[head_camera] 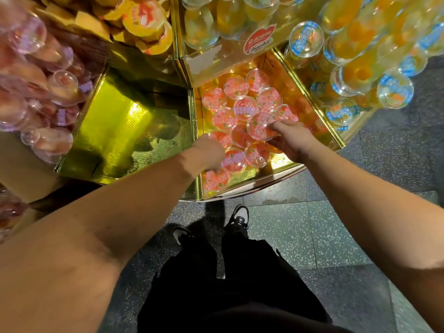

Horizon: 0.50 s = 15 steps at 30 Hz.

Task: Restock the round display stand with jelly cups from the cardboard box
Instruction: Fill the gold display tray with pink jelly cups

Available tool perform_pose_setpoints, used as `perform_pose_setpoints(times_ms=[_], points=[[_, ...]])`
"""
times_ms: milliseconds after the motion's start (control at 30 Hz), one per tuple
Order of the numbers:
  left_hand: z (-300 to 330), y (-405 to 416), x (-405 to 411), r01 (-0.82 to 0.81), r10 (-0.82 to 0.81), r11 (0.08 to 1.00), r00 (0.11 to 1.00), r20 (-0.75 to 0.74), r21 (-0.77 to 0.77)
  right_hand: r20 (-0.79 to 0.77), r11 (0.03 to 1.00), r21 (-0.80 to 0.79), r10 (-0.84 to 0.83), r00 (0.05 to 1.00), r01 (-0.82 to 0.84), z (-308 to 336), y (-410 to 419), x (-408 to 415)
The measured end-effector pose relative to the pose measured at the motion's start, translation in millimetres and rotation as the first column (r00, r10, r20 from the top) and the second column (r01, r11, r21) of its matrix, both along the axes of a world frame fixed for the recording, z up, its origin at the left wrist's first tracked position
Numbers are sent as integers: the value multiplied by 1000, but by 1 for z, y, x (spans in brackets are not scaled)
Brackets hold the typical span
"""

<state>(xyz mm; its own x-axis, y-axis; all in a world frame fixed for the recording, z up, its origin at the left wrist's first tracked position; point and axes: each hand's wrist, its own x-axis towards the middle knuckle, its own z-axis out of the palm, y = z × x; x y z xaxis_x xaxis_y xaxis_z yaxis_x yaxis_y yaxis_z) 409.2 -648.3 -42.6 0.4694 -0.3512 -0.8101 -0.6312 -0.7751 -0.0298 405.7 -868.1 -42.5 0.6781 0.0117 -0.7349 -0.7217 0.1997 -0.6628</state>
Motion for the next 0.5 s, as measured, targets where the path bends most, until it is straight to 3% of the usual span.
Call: perform_pose_setpoints(times_ms=[267,500], points=[[3,1,9,29,-30,996,999,-10,-79,-7,999,-18,41,999,-41,-2,4,3],[-4,4,9,-11,11,1000,999,31,10,-9,997,-51,53,999,-53,0,2,8]])
